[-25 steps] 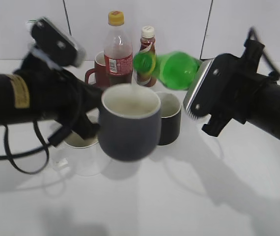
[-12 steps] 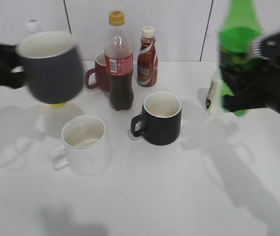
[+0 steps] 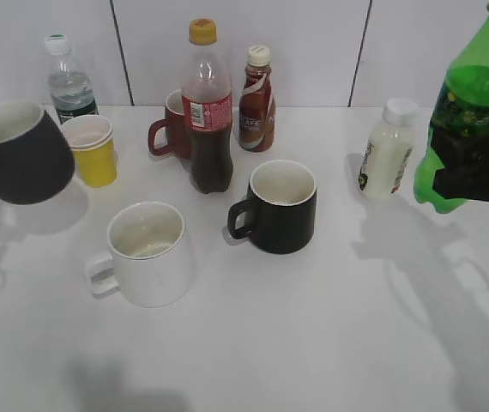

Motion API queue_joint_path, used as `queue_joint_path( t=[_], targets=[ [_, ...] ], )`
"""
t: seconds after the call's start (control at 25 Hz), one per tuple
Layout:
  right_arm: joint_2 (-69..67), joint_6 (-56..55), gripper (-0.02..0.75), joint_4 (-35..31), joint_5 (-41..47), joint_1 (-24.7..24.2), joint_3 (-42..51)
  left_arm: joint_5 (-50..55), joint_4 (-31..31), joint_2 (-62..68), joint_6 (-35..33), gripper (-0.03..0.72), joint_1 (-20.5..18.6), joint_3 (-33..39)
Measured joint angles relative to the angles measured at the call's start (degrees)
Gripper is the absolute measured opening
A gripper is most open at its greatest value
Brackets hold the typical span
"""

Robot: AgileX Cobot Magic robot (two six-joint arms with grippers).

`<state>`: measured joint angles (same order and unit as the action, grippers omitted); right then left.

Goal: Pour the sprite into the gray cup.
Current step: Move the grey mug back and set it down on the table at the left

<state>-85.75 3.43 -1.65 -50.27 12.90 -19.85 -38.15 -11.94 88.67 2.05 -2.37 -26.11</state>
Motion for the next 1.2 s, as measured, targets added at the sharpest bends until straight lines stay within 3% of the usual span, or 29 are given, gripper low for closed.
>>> queue_joint_path(
  t=[0.52, 0.8, 1.2],
  targets=[
    [-1.2, -0.2, 0.392, 3.2, -1.2, -0.1, 0.0, -18.7, 4.5, 21.8, -5.5, 0.052, 0.0, -0.1],
    [-1.2, -0.5, 0.392, 3.3, -1.2, -0.1, 0.0, -21.3, 4.5, 25.4, -5.9, 0.054, 0.0, -0.1],
    [-1.2, -1.0, 0.391, 3.3, -1.2, -0.1, 0.0, -27.4, 4.4, 25.4, -5.2, 0.164, 0.0, 3.7]
  ],
)
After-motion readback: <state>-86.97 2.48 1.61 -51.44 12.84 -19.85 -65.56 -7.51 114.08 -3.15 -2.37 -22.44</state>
